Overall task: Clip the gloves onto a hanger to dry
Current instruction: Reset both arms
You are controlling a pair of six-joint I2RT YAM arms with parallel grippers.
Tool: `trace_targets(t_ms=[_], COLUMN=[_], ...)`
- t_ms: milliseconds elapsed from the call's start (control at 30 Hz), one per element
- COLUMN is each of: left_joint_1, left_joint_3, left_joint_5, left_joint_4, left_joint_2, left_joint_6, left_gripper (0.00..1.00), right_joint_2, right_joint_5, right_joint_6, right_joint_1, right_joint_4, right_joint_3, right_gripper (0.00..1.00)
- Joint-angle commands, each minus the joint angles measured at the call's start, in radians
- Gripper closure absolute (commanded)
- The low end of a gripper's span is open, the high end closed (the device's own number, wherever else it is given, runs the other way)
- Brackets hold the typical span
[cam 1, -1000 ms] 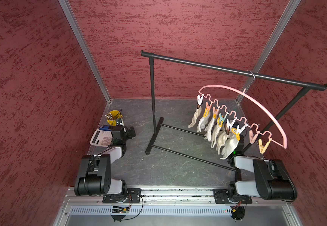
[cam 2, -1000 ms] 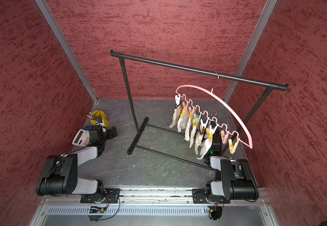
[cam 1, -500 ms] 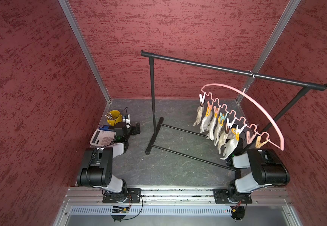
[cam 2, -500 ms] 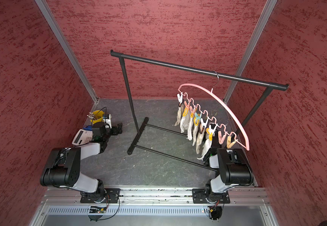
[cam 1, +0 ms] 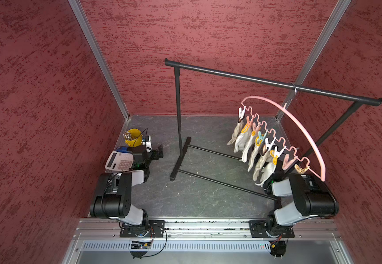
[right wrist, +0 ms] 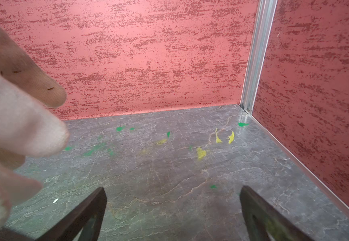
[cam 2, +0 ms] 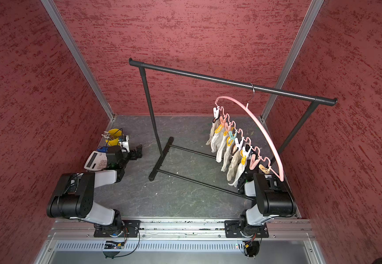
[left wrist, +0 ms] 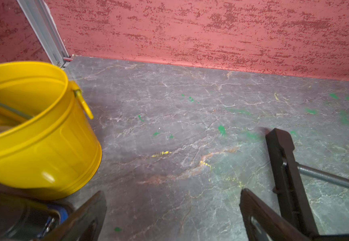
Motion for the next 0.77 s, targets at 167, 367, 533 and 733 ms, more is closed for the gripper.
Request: trace_targets(t_ms=[167, 367, 533, 733], left_joint_1=[-0.007, -0.011, -0.014, -0.015], left_joint_3=[-0.056, -0.073, -0.073, -0.075], left_joint_5=[-0.012, -0.026, -0.03, -0.034], left_joint_4=[0.173, 0.206, 0.211, 0.217], left_joint_2=[0.019, 0.024, 0.027, 0.026], left_joint_6=[0.003, 0.005, 0.005, 0.006], left_gripper=[0.0, 0.0, 0.0, 0.0], right_joint_2=[-0.004, -0.003, -0.001, -0.004], right_joint_5=[0.006, 0.006, 0.007, 0.007], right_joint_6=[-0.013, -0.013, -0.016, -0.014], right_joint_1=[-0.005, -0.006, -0.005, -0.003], right_joint_4=[0.036, 0.035, 0.022, 0.029], right_joint_3=[-0.002, 0.0, 0.009, 0.003], right_gripper=[0.01, 0.01, 0.01, 0.01])
